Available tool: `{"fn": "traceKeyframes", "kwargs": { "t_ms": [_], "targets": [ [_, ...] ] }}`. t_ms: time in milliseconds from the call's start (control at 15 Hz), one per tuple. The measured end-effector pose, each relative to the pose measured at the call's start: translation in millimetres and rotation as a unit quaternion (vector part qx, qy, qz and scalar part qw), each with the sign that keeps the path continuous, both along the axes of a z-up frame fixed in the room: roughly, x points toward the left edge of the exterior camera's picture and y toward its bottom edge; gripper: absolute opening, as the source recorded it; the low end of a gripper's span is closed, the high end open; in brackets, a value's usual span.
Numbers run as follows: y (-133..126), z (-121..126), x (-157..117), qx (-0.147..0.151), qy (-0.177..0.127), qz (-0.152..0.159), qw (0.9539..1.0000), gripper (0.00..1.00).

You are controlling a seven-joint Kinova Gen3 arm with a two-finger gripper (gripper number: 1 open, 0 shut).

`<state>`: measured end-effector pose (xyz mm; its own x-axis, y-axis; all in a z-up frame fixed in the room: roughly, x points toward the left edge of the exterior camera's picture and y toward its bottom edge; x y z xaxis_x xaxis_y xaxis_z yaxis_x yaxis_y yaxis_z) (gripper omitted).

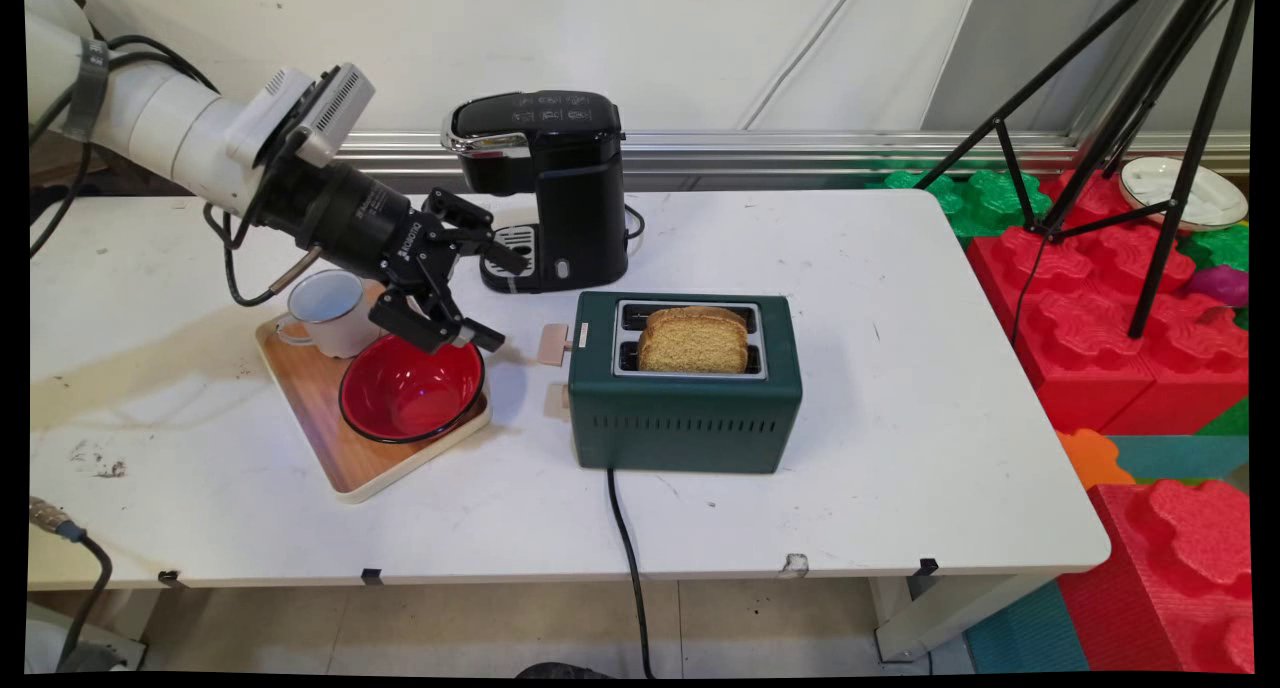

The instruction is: Press the toaster switch

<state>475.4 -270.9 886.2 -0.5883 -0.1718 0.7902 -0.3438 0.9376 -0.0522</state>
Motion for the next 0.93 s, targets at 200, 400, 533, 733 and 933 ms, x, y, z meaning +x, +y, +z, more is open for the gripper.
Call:
{"fn": "traceKeyframes", "kwargs": {
  "t_ms": [200,400,533,733,933],
  "targets": [
    [-0.7,-2.7,1.8,0.001,0.0,0.002,1.0,0.0],
    [-1.8,-6.5,2.2,0.002,-0.001,0.003,1.0,0.0],
    [-3.6,-9.5,0.3,0.004,0.001,0.004,1.0,0.0],
    [-6.3,-15.1,-4.2,0.008,0.003,0.007,0.9999,0.0],
    [-9.3,-20.5,-8.7,0.01,0.004,0.01,0.9999,0.0]
  ]
}}
